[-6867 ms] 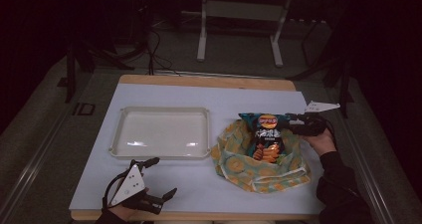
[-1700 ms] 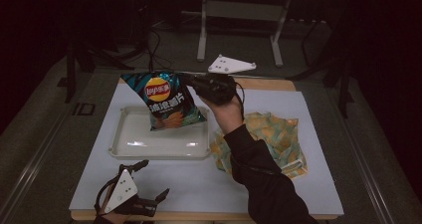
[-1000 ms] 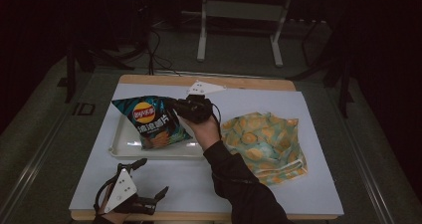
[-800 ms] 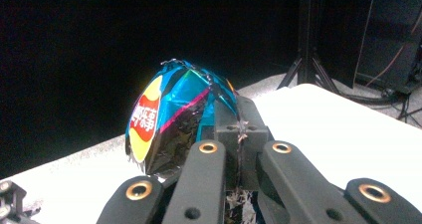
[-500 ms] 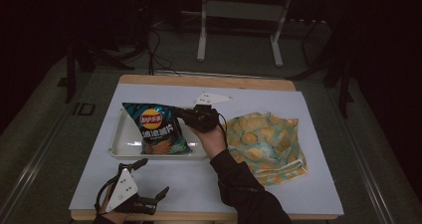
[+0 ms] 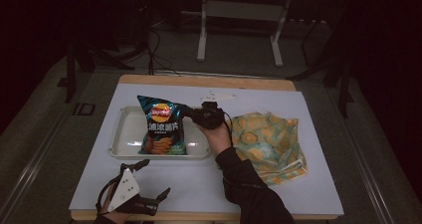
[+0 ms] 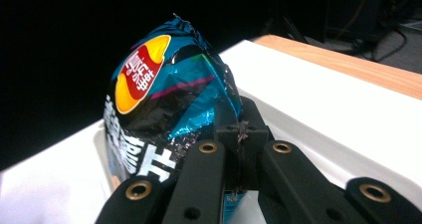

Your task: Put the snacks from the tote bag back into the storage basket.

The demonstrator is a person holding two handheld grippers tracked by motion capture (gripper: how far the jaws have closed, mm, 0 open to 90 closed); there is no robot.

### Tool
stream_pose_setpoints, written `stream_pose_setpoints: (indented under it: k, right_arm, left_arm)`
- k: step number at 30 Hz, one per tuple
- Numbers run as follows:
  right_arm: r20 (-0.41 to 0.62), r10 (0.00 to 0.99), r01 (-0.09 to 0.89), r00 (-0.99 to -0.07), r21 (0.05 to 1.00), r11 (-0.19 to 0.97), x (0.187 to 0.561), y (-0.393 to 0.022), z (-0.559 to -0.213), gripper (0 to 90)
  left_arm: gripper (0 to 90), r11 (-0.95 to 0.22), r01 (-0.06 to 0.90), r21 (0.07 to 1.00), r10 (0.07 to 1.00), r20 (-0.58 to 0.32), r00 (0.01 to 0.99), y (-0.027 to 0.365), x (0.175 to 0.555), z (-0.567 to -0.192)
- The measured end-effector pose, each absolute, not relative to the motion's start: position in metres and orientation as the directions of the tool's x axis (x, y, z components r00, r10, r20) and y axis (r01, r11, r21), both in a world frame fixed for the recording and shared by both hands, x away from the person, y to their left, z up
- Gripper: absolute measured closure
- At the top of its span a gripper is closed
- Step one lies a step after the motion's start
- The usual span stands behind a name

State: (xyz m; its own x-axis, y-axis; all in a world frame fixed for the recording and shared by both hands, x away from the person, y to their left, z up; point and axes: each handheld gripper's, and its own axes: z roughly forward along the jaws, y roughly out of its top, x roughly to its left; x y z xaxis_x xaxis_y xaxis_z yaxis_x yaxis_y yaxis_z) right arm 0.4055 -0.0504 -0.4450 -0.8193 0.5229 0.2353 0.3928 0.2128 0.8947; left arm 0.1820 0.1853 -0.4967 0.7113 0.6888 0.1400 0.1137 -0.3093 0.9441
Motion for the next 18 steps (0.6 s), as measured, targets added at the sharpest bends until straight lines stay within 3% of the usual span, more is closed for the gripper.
stream_pose_setpoints:
  k: [6, 10, 12, 18]
  right_arm:
    - [0.225, 0.553, 0.415, -0.802, 0.876, 0.246, 0.421, -0.045, -0.451, 89.3]
    - [0.226, 0.582, 0.44, -0.781, 0.861, 0.255, 0.429, -0.045, -0.452, 80.2]
    - [0.226, 0.591, 0.449, -0.774, 0.854, 0.262, 0.431, -0.044, -0.452, 70.8]
    - [0.18, 0.626, 0.438, -0.759, 0.853, 0.285, 0.427, -0.048, -0.441, 59.6]
  left_arm:
    - [0.0, -0.312, 0.116, 0.943, 0.683, 0.138, 0.717, 0.185, 0.182, -0.497]
    - [0.0, -0.308, 0.117, 0.944, 0.684, 0.134, 0.717, 0.185, 0.183, -0.497]
    - [0.0, -0.309, 0.118, 0.944, 0.683, 0.134, 0.718, 0.185, 0.183, -0.497]
    - [0.0, -0.311, 0.121, 0.943, 0.684, 0.134, 0.717, 0.184, 0.183, -0.497]
